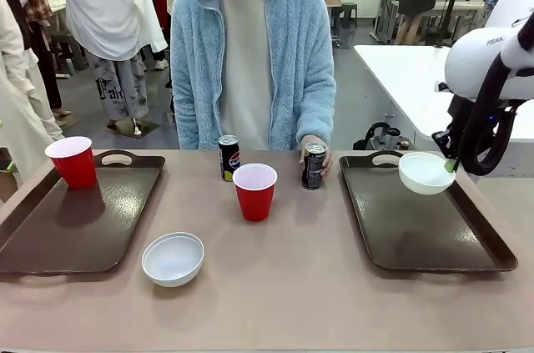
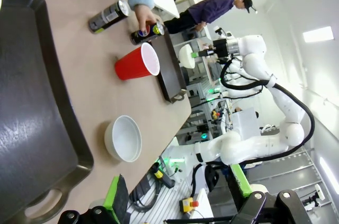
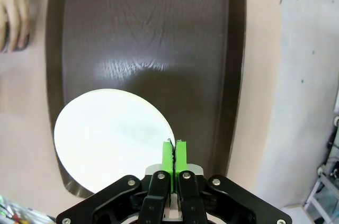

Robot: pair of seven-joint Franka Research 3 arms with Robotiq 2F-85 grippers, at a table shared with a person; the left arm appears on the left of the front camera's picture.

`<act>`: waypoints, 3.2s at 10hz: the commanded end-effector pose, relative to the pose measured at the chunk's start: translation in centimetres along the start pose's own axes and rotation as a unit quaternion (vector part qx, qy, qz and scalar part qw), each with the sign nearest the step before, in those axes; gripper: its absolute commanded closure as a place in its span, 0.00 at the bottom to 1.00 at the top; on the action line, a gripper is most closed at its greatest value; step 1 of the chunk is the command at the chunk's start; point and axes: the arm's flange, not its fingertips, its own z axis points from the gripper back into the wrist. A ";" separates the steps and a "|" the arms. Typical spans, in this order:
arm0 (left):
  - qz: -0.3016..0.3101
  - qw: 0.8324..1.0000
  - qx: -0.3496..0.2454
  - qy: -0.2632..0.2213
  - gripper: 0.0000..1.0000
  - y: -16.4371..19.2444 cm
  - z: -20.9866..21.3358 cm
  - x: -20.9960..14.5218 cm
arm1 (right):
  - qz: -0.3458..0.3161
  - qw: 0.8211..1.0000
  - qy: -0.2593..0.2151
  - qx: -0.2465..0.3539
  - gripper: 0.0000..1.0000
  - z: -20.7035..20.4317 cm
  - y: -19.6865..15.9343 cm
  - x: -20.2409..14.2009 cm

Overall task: Prepare tableware on both trays.
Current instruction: Pick up a Picnic Bowl from the table and place it on a Handle tray.

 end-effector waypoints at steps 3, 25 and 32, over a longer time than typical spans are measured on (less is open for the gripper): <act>-0.004 1.000 -0.009 -0.005 0.00 -0.2 0.0 0.1 | -0.006 0.998 0.064 -0.012 0.98 -1.5 0.2 0.9; -0.004 1.000 -0.009 -0.005 0.00 -0.2 0.0 0.1 | 0.057 0.996 0.063 -0.026 0.82 -5.7 2.8 -2.2; -0.004 1.000 -0.009 -0.005 0.00 -0.2 0.0 0.1 | 0.053 0.997 0.045 0.015 0.00 0.9 1.9 -5.2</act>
